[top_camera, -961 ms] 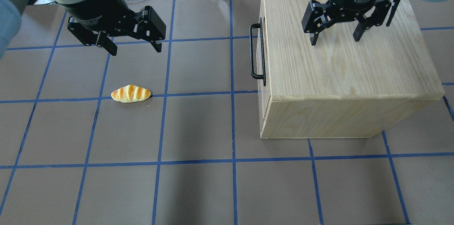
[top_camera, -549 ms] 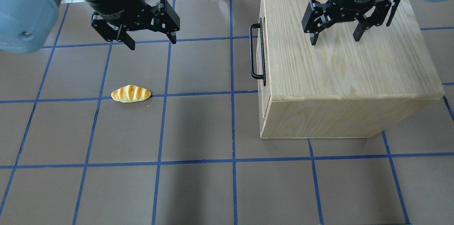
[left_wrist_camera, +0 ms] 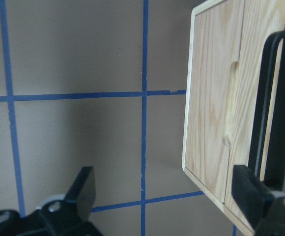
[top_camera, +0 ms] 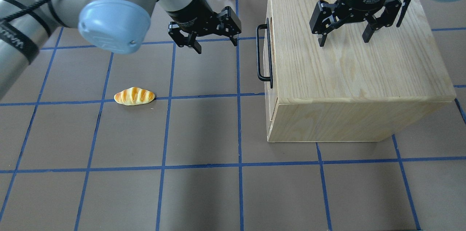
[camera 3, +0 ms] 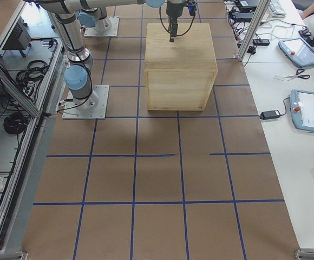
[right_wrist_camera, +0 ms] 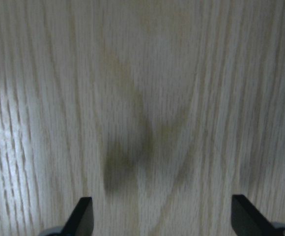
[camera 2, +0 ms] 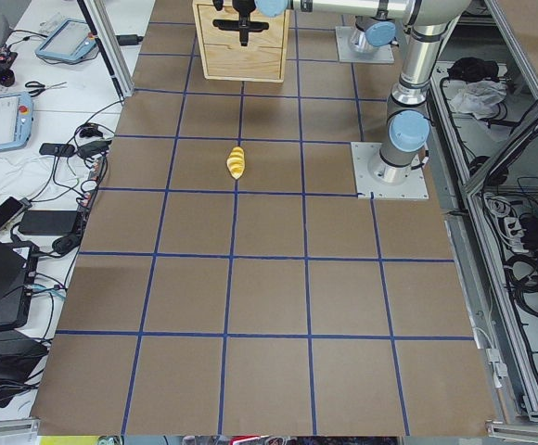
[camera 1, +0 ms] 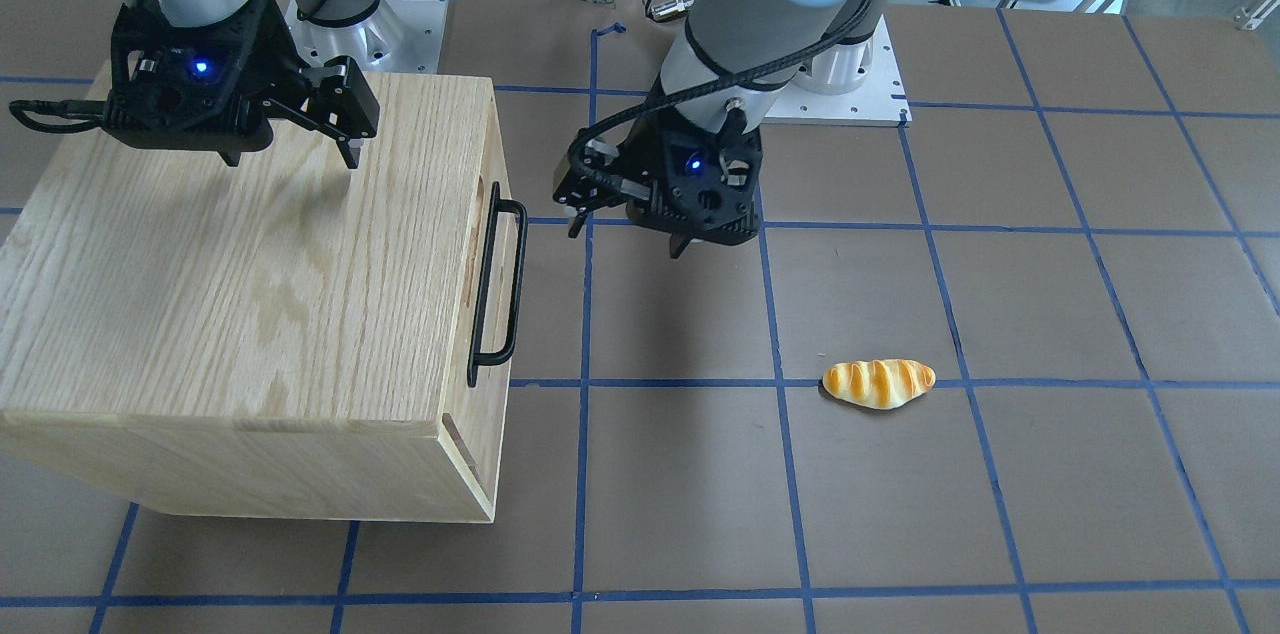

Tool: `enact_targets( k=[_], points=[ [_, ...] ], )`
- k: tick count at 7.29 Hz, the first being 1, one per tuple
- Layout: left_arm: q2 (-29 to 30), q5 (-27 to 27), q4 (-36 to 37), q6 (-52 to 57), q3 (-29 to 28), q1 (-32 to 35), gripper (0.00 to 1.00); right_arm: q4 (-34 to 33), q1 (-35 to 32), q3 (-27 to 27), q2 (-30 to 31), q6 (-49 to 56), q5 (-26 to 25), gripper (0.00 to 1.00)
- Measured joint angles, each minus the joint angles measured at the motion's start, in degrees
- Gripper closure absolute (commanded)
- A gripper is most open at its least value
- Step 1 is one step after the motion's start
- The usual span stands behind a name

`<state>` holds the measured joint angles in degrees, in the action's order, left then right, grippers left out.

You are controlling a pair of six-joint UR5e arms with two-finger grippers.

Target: Open upper drawer

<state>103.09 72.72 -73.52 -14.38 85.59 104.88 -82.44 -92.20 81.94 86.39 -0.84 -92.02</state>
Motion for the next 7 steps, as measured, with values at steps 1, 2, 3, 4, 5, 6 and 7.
enact_targets(
  k=[1, 2, 3, 4, 5, 6, 7],
  points=[
    [1.9, -1.09, 2.64, -0.65, -0.02, 1.44, 0.01, 0.0, 0.0, -0.01, 0.0, -0.01, 0.0, 0.0],
    [3.3, -1.55, 3.86, -0.68, -0.01, 2.18, 0.01, 0.0, 0.0, -0.02, 0.0, -0.03, 0.0, 0.0],
    [4.15, -1.69, 4.31, -0.01, 0.0, 2.47, 0.01, 0.0, 0.0, -0.03, 0.0, -0.03, 0.0, 0.0],
    [4.58, -1.7, 4.43, 1.14, 0.11, 2.57, 0.0, 0.0, 0.0, -0.03, 0.0, -0.04, 0.0, 0.0],
    [5.05, -1.75, 4.45, 2.23, 0.18, 2.59, 0.0, 0.0, 0.0, -0.03, 0.0, -0.04, 0.0, 0.0],
    [5.72, -1.84, 4.45, 2.86, 0.14, 2.61, 0.0, 0.0, 0.0, -0.03, 0.0, -0.04, 0.0, 0.0],
    [6.14, -1.87, 4.45, 3.18, 0.1, 2.61, 0.0, 0.0, 0.0, -0.03, 0.0, -0.04, 0.0, 0.0]
  ],
)
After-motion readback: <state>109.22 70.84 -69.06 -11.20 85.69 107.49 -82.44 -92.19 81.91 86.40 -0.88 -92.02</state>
